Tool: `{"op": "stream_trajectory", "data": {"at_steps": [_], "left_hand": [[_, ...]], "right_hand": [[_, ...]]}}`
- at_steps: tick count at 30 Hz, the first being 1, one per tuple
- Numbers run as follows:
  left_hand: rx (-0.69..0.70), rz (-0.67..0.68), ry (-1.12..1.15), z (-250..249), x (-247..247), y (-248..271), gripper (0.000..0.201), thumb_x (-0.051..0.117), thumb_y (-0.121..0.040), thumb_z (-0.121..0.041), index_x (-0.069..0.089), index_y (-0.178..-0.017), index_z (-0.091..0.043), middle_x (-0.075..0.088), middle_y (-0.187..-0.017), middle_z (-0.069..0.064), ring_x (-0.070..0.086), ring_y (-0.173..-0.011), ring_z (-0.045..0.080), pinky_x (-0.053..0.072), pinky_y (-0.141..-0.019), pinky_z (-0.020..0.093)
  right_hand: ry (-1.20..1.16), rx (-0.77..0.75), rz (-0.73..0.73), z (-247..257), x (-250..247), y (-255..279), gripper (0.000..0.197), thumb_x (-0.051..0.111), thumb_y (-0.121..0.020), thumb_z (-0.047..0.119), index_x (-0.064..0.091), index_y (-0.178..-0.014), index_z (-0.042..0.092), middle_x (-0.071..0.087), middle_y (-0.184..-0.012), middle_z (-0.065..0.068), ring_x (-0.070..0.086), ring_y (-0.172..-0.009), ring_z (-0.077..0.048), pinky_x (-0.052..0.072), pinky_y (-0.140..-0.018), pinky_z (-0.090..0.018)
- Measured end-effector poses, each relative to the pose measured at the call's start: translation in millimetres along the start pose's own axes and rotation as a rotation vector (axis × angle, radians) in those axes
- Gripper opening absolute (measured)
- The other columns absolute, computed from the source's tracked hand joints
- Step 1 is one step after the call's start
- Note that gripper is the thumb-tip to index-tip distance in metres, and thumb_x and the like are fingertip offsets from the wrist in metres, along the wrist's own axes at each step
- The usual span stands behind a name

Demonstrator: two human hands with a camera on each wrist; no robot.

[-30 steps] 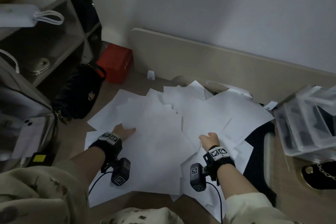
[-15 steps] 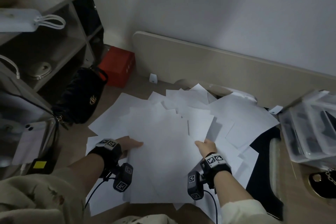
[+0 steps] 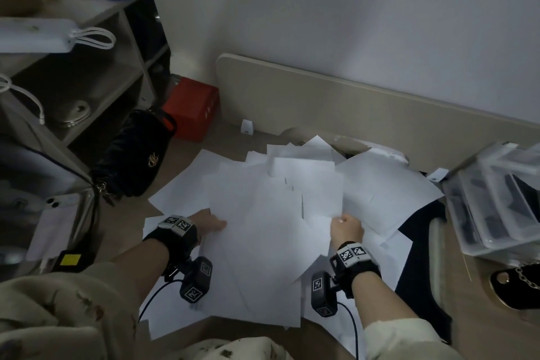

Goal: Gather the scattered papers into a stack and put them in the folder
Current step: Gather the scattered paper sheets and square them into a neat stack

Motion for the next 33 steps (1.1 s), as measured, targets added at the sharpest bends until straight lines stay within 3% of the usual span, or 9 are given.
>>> {"op": "stream_trajectory", "data": {"at_steps": [2,5,9,12,15,19,23,28,33], "left_hand": [[0.03,-0.058,-0.066,1,-8,-7,0.062,0.07,-0.081,-0.009,0.042,-0.136,0.003,0.053,-0.132,0.025,0.054,-0.118,0.041,0.047,-0.099,0.051],[0.054,-0.091,-0.098,-5,-7,2,0.061,0.069,-0.082,-0.007,0.042,-0.135,0.003,0.052,-0.133,0.026,0.053,-0.12,0.041,0.046,-0.101,0.051],[0.064,-0.111,-0.137,-10,-5,11,0.06,0.067,-0.084,-0.009,0.04,-0.136,0.005,0.05,-0.135,0.026,0.051,-0.122,0.041,0.044,-0.103,0.049],[0.081,-0.109,-0.134,-11,-1,16,0.061,0.066,-0.085,-0.012,0.039,-0.137,0.005,0.049,-0.136,0.026,0.05,-0.124,0.041,0.042,-0.104,0.049],[0.09,-0.091,-0.058,2,-2,-4,0.065,0.072,-0.079,-0.02,0.044,-0.134,0.002,0.053,-0.131,0.025,0.054,-0.119,0.042,0.045,-0.1,0.053],[0.073,-0.018,0.074,14,7,-12,0.079,0.073,-0.068,-0.048,0.049,-0.129,-0.004,0.059,-0.123,0.019,0.061,-0.107,0.039,0.049,-0.095,0.054],[0.079,-0.017,0.124,8,11,10,0.093,0.057,-0.065,-0.07,0.047,-0.133,-0.007,0.06,-0.122,0.016,0.06,-0.108,0.036,0.047,-0.099,0.051],[0.066,-0.005,0.063,22,11,-15,0.118,0.061,-0.044,-0.089,0.045,-0.136,-0.017,0.061,-0.125,0.011,0.063,-0.104,0.035,0.052,-0.091,0.051],[0.129,0.02,0.012,8,13,12,0.094,0.08,-0.04,-0.056,0.058,-0.115,-0.005,0.066,-0.113,0.019,0.065,-0.1,0.037,0.052,-0.091,0.054]], "right_hand": [[-0.054,0.012,-0.12,3,-27,2,0.032,0.046,-0.088,0.002,0.068,-0.111,0.003,0.066,-0.114,-0.019,0.061,-0.102,-0.037,0.051,-0.082,-0.035],[-0.177,0.024,-0.294,5,-67,6,0.034,0.043,-0.092,0.005,0.062,-0.119,0.0,0.061,-0.121,-0.023,0.057,-0.112,-0.04,0.047,-0.092,-0.041],[-0.354,0.053,-0.458,-7,-101,16,0.035,0.037,-0.091,0.006,0.061,-0.114,-0.006,0.062,-0.115,-0.024,0.059,-0.103,-0.038,0.047,-0.083,-0.038],[-0.524,0.082,-0.428,-20,-101,24,0.022,0.043,-0.085,0.008,0.061,-0.09,-0.003,0.061,-0.091,-0.021,0.052,-0.068,-0.027,0.043,-0.058,-0.027],[-0.613,0.04,-0.259,-17,-85,34,0.03,0.048,-0.084,0.002,0.036,-0.06,0.015,0.039,-0.063,-0.003,0.037,-0.057,-0.02,0.035,-0.05,-0.023],[-0.425,0.036,0.066,-26,-32,48,0.01,0.066,-0.069,0.006,0.06,-0.062,0.01,0.058,-0.065,-0.002,0.053,-0.065,-0.017,0.043,-0.063,-0.027],[-0.328,0.121,0.246,-80,38,20,0.014,0.056,-0.045,0.013,0.057,-0.059,0.009,0.047,-0.06,-0.008,0.047,-0.064,-0.02,0.041,-0.06,-0.035],[-0.165,0.28,0.604,-39,48,107,0.014,0.062,-0.073,-0.003,0.049,-0.074,0.004,0.052,-0.065,-0.014,0.057,-0.045,-0.025,0.05,-0.047,-0.029],[-0.016,0.28,0.799,-44,62,120,0.014,0.061,-0.091,0.013,0.057,-0.098,0.002,0.072,-0.071,-0.006,0.071,-0.059,-0.013,0.054,-0.049,-0.022]]}}
Point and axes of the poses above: each hand's wrist, its own y-axis away from the middle knuckle, its own x-axis out of the palm, z = x × y, the point moved 8 cm from there along -y, towards the middle knuckle
